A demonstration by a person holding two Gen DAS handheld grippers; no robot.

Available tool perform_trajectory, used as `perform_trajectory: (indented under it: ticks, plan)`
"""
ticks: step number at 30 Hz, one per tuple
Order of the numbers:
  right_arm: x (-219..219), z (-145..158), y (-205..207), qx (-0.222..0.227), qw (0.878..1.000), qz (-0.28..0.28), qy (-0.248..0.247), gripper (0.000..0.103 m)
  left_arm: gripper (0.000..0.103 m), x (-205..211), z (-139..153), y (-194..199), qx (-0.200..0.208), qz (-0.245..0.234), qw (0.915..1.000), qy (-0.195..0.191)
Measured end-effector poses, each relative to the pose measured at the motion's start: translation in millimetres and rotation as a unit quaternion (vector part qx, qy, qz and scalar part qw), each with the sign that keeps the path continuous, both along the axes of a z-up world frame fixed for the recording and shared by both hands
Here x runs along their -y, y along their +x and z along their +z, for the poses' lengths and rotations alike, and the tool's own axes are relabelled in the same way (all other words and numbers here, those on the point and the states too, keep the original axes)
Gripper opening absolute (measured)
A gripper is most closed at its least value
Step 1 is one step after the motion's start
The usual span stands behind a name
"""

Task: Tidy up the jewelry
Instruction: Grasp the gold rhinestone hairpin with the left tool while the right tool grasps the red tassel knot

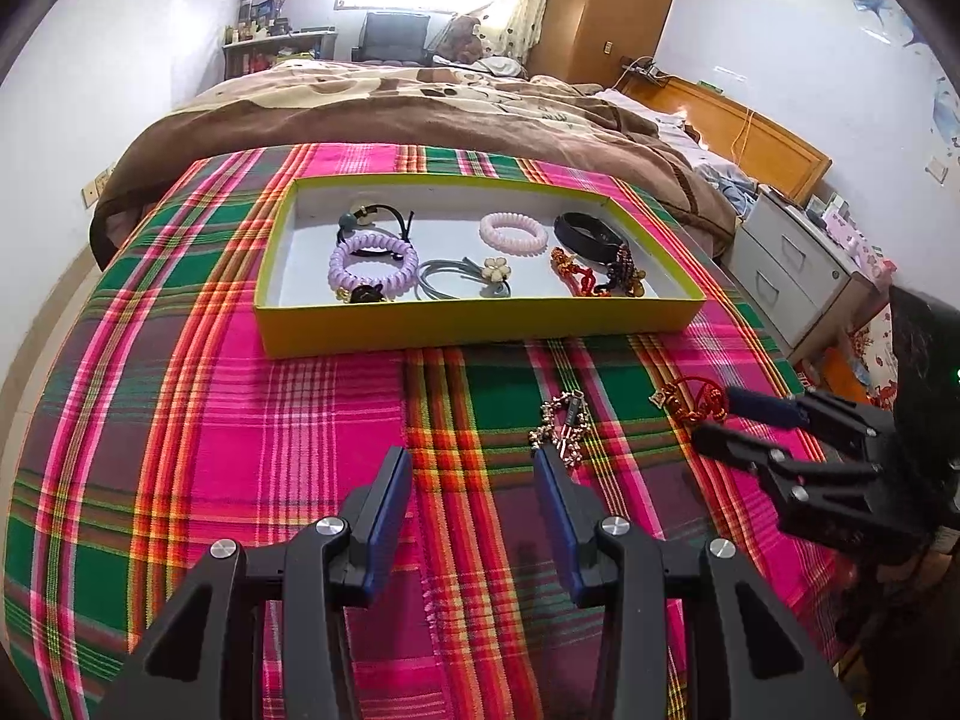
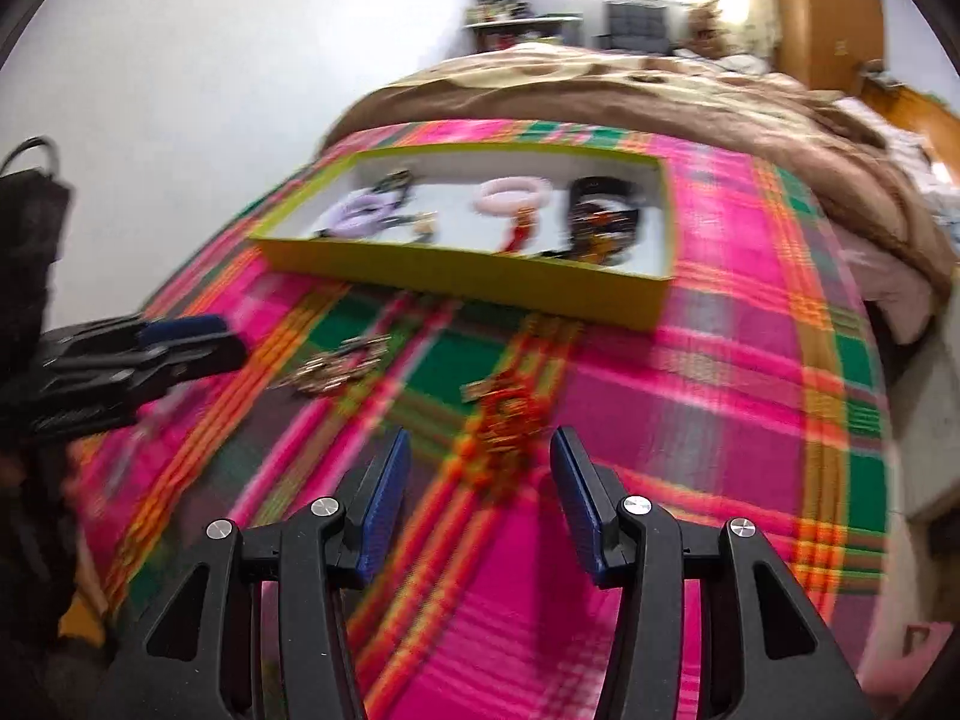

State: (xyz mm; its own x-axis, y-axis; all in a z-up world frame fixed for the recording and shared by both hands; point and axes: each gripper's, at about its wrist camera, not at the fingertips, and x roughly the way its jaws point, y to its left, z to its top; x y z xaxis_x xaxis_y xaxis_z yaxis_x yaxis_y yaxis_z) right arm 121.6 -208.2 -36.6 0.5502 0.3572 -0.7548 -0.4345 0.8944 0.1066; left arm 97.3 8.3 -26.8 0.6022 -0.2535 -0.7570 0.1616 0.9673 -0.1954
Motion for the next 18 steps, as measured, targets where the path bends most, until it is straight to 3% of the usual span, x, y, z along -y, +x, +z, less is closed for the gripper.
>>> perform_trajectory:
  ticks: [11,17,18]
  plan:
    - [-14.4,-4.9,11.9,-0.007,1.0,0.003,-0.007,0.049,0.042,6.2,-1.4,0.4,-0.003,-0.009,0.9999,-0.003]
    - [-12.0,-4.9,9.2,-0.005,1.0,-0.008,-0.016,0.025,0.042,11.4,-2.4,3.0,-0.005,-0.016,0.9999,-0.005]
    - [-12.2,-5.2,8.9,-0.005,1.0,-0.008,-0.021,0.024,0.042,13.3,-2.3,3.2,-0.005,-0.019,0.9998,-0.004]
